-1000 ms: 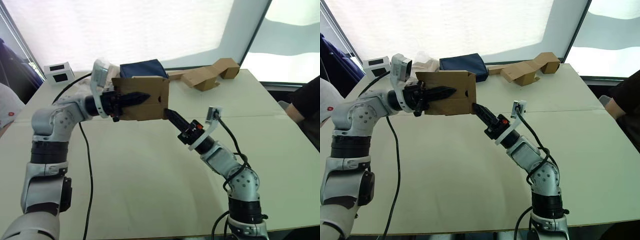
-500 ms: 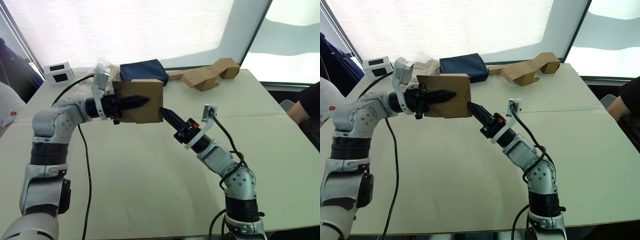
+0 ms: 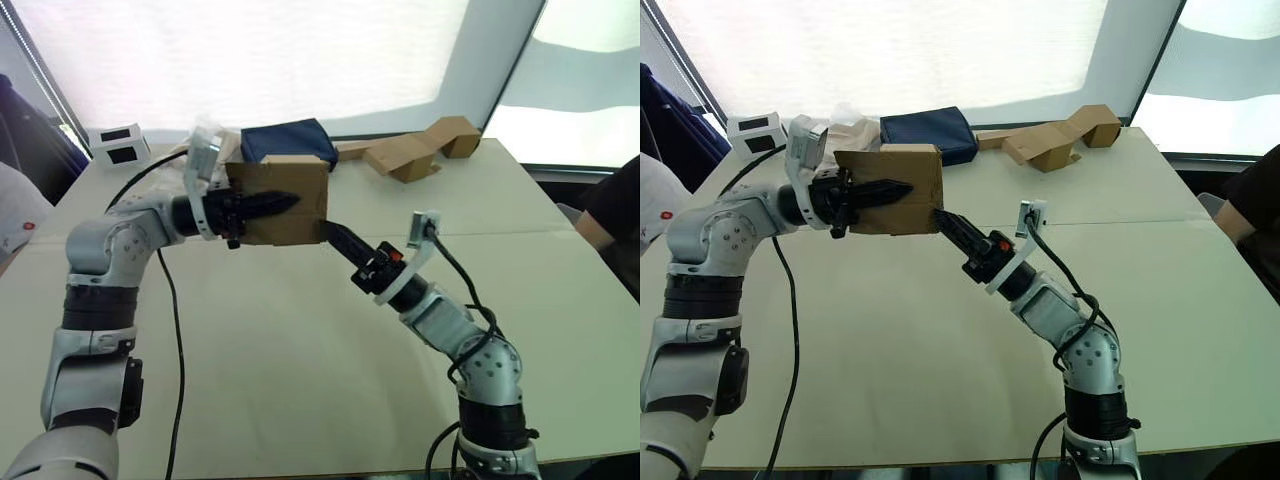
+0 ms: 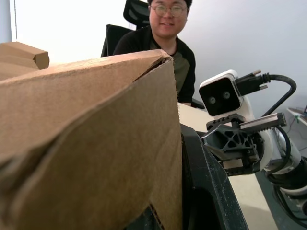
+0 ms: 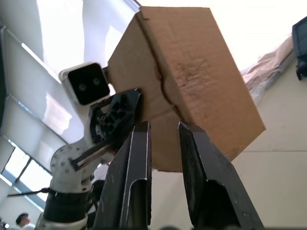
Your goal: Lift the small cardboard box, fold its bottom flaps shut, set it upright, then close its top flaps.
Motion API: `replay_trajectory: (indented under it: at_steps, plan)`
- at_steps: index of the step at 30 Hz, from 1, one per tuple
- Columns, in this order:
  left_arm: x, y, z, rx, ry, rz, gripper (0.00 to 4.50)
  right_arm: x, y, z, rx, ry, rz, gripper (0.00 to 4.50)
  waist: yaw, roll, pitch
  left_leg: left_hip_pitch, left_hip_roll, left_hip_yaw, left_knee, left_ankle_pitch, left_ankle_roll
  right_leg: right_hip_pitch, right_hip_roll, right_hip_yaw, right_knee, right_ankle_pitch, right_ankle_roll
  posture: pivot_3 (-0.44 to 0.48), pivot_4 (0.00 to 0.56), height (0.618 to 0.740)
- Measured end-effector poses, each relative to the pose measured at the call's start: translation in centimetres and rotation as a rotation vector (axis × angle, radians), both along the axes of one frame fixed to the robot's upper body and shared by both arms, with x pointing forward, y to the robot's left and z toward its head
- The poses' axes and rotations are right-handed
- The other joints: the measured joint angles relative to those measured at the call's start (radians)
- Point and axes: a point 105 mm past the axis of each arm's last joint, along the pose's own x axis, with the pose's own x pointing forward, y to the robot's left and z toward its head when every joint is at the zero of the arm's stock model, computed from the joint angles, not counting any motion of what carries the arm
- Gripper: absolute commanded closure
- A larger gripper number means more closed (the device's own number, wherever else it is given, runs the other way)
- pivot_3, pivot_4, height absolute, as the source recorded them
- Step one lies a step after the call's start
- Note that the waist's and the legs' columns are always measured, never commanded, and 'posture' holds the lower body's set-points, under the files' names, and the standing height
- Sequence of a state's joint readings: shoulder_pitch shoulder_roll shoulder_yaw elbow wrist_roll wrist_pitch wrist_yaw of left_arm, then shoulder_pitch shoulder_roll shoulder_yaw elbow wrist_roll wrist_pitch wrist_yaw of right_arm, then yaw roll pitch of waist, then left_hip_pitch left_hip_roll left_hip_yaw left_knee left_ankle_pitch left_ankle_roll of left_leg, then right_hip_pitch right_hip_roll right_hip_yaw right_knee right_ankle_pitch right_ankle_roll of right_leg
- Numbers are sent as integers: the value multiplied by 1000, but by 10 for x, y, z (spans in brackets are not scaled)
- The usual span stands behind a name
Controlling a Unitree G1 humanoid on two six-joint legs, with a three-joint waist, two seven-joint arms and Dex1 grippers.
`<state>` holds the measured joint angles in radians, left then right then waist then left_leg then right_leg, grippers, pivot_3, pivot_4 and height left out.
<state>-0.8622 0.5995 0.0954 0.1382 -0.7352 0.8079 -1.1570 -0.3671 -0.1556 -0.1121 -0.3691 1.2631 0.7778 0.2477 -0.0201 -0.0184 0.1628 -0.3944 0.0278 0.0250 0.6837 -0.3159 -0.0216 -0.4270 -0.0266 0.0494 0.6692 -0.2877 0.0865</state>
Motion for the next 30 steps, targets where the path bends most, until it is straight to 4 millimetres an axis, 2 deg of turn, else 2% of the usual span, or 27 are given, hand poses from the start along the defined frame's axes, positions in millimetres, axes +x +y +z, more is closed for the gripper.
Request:
replay_trajectory:
  at_steps: [2,5,6,10,18,30]
  plan:
    - [0,0,0,-3,6,-2,4500,1,-13,3,-6,-13,-25,3602,1,0,0,0,0,0,0,0,0,0,0,0,0,0,0,0,150,740]
    - [-1,1,0,-4,8,-2,4500,2,-20,6,-7,-22,-36,4318,-1,0,0,0,0,0,0,0,0,0,1,0,0,0,0,0,150,740]
    - [-1,1,0,-4,8,-3,4500,2,-21,6,-6,-24,-38,4417,-3,0,0,0,0,0,0,0,0,0,1,0,0,0,0,0,150,740]
    - [-1,-1,1,-13,10,-12,4500,10,-22,5,-19,-30,-85,4417,-2,0,0,0,0,0,0,0,0,0,1,0,0,0,0,0,150,740]
    - [-2,-5,2,-23,10,-26,4500,20,7,-2,-105,-55,-90,4417,0,0,0,0,0,0,0,0,0,0,1,0,0,0,0,0,150,740]
    - [0,-5,-3,12,3,-10,4500,21,11,-7,-130,-55,-108,4417,0,0,0,0,0,0,0,0,0,0,0,0,0,0,0,0,150,740]
